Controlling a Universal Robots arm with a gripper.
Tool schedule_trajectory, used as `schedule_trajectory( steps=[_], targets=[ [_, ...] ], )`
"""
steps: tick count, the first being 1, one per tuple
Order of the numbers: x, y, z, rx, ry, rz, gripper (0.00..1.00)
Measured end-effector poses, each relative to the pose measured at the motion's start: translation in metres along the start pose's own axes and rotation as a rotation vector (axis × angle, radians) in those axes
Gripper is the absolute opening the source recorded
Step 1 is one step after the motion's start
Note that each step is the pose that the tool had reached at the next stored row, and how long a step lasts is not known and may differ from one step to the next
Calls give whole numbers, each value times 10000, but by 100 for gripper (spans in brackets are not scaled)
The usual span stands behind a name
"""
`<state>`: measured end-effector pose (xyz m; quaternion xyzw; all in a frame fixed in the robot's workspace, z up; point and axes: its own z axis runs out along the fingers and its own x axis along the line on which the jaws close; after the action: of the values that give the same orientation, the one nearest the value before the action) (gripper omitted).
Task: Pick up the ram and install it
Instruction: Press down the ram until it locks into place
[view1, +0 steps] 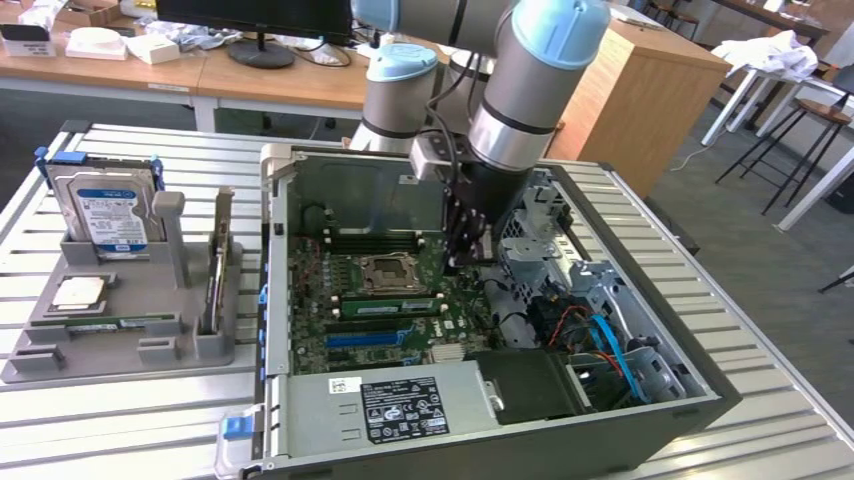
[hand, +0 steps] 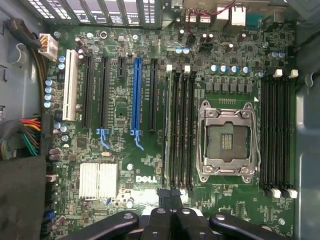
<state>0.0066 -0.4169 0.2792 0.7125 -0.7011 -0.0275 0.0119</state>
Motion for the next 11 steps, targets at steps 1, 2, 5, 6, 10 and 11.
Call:
schedule_trajectory(
  steps=[1,2,5,6,10,11],
  targets=[
    [0,0,7,0,0,0,10],
    [0,-1,14,0,0,0,10],
    [1,-2,35,0,0,0,10],
    [1,-2,42,0,0,0,10],
    [2,-4,72,0,0,0,10],
    [2,-5,81,0,-1,0,10]
  ],
)
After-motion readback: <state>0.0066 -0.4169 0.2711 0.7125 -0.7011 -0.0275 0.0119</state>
